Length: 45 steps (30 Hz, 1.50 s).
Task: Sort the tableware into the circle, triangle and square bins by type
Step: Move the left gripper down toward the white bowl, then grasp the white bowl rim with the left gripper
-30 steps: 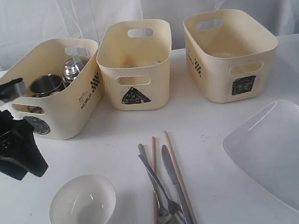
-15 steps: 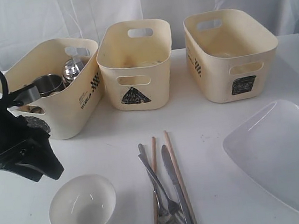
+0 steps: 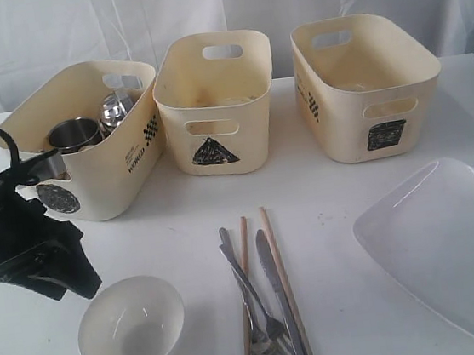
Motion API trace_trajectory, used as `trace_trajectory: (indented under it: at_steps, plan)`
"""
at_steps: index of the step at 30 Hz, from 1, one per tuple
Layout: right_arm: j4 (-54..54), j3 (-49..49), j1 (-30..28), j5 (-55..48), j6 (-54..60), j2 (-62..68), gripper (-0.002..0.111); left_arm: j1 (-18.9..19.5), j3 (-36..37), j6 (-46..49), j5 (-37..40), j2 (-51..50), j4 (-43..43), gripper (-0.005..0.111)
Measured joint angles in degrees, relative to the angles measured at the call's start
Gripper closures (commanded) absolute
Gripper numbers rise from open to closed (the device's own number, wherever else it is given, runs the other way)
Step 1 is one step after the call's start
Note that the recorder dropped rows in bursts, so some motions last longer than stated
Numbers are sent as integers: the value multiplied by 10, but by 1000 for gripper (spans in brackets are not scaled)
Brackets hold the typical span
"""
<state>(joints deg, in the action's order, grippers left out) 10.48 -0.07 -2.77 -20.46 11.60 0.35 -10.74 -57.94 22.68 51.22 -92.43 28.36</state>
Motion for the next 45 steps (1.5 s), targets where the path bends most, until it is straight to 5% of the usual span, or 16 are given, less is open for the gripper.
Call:
trace_trajectory:
  at_steps: [19, 29, 45]
  plan:
    - [0, 0, 0, 0, 0, 0, 108, -1, 45, 24, -68, 0, 22, 46]
    - [0, 0, 0, 0, 0, 0, 108, -49, 45, 29, -88, 0, 15, 46]
    - [0, 0, 0, 0, 0, 0, 108, -53, 68, 29, -103, 0, 4, 46]
